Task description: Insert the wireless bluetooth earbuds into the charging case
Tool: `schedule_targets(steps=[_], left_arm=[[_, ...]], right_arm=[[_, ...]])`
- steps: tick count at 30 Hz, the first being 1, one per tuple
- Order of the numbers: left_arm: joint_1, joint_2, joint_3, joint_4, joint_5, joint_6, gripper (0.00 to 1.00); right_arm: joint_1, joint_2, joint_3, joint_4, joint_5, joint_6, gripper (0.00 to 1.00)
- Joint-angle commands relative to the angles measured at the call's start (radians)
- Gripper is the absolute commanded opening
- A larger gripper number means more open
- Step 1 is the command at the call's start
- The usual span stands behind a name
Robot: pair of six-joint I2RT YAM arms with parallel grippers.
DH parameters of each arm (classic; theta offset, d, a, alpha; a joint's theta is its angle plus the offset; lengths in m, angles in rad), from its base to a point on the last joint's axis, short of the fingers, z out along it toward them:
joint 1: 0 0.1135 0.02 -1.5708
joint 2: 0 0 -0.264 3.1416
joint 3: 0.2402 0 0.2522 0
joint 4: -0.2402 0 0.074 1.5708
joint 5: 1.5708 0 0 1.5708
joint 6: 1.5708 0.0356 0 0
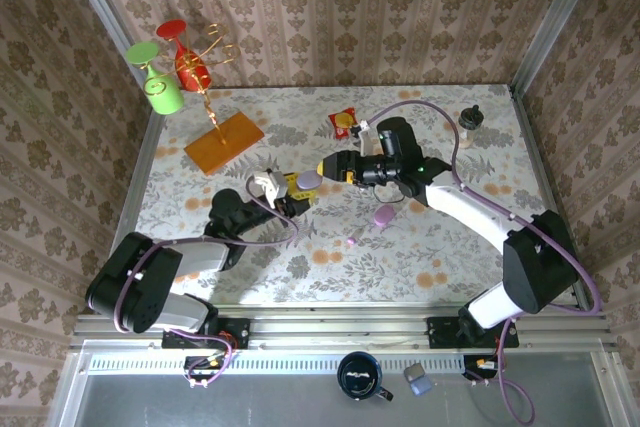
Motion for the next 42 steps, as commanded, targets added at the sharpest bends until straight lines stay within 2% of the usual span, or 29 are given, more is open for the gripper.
schedule_targets(steps=[1,5,8,17,21,25,26,27,29,31,38,42], left_arm=[[-0.018,-0.026,0.032,0.047,0.008,-0.039,0.2],[-0.033,-0.018,0.048,0.047,-0.029,-0.019,0.2],[-0.039,0.008,0.068,0.047,-0.047,-0.002,0.2],[-0.044,0.052,0.088,0.047,-0.084,0.042,0.21],[-0.044,0.052,0.073,0.047,-0.11,0.064,0.26],[-0.04,0.055,0.069,0.044,-0.092,0.058,0.37],[-0.036,0.057,0.068,0.044,-0.07,0.059,0.54],[-0.031,0.058,0.065,0.043,-0.05,0.058,0.64],[-0.019,0.056,0.049,0.043,-0.033,0.053,0.78],[-0.007,0.048,0.023,0.043,-0.034,0.053,0.86],[0.013,-0.031,-0.097,0.026,-0.138,0.059,0.95],[0.011,-0.112,-0.14,-0.055,-0.195,0.064,1.0]], right_arm=[[-0.012,0.012,-0.049,0.249,-0.188,0.232,0.7],[-0.012,0.065,-0.079,0.432,-0.261,0.384,0.68],[-0.012,0.087,-0.085,0.461,-0.271,0.415,0.64],[-0.018,0.083,-0.096,0.472,-0.257,0.43,0.35],[-0.02,0.087,-0.1,0.497,-0.252,0.444,0.24],[-0.03,0.098,-0.105,0.535,-0.247,0.471,0.19],[-0.033,0.101,-0.106,0.538,-0.241,0.47,0.19],[-0.038,0.1,-0.111,0.542,-0.232,0.466,0.19],[-0.053,0.098,-0.116,0.517,-0.206,0.44,0.18],[-0.069,0.097,-0.122,0.472,-0.17,0.393,0.17],[-0.099,0.171,-0.117,0.374,-0.055,0.264,0.16],[-0.084,0.25,-0.082,0.346,0.016,0.183,0.14]])
